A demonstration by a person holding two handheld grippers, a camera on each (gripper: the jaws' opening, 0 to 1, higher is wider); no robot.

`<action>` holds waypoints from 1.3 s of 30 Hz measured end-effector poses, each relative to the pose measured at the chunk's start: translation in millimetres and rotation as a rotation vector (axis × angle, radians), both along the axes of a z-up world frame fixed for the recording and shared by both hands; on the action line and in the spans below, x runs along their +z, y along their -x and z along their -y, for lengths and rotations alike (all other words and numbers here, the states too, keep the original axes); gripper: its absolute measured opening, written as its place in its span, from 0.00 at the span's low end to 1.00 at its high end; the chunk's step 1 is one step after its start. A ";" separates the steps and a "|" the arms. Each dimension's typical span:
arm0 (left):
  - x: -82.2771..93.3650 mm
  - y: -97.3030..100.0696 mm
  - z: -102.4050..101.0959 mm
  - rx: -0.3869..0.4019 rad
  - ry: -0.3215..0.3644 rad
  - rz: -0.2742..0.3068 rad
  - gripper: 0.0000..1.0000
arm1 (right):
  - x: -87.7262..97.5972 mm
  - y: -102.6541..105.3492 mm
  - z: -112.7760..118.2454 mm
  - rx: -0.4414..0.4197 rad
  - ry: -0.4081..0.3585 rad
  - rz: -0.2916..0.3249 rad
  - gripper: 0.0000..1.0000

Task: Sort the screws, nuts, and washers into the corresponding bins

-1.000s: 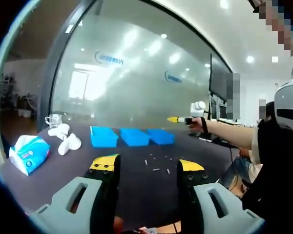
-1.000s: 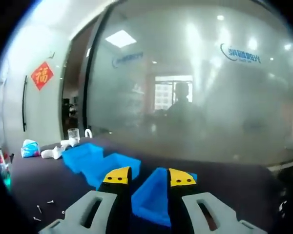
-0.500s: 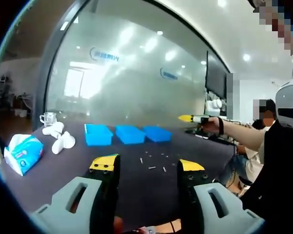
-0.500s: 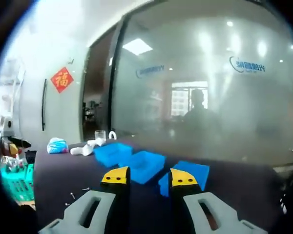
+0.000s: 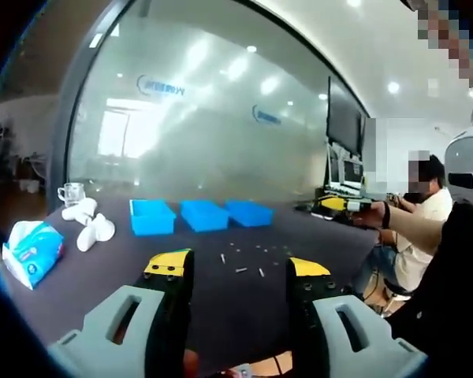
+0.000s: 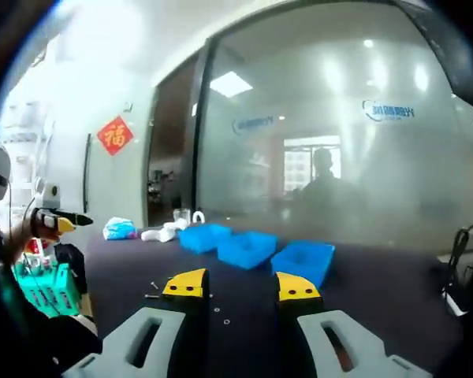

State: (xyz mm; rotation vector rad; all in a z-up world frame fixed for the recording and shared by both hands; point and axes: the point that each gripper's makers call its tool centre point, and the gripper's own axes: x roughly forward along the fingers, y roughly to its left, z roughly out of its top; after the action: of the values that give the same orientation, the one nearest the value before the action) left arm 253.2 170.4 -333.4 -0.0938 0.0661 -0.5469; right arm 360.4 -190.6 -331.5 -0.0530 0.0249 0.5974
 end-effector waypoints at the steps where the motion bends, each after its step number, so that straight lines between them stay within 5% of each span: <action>1: 0.0 -0.3 -0.2 0.001 -0.002 0.000 0.45 | -1.8 5.6 3.3 -0.003 -0.001 0.000 0.28; 9: 3.4 -3.8 -2.5 0.006 -0.003 0.005 0.45 | -17.0 42.7 29.9 -0.053 -0.004 -0.028 0.28; 18: 0.1 -3.1 1.7 -0.008 -0.019 -0.002 0.45 | -27.0 54.1 37.0 -0.049 0.040 -0.070 0.28; 26: -2.0 -1.6 -1.2 0.002 -0.022 -0.008 0.45 | -18.9 51.6 11.1 0.065 0.113 -0.087 0.28; 39: -4.1 5.1 -4.6 0.007 -0.026 -0.010 0.45 | -24.0 36.4 -54.6 0.335 0.413 -0.124 0.30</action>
State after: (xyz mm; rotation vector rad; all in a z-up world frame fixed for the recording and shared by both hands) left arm 248.0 175.0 -337.6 -0.0714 0.0825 -0.5384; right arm 324.0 -136.1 -355.5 -0.4276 0.2645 0.9226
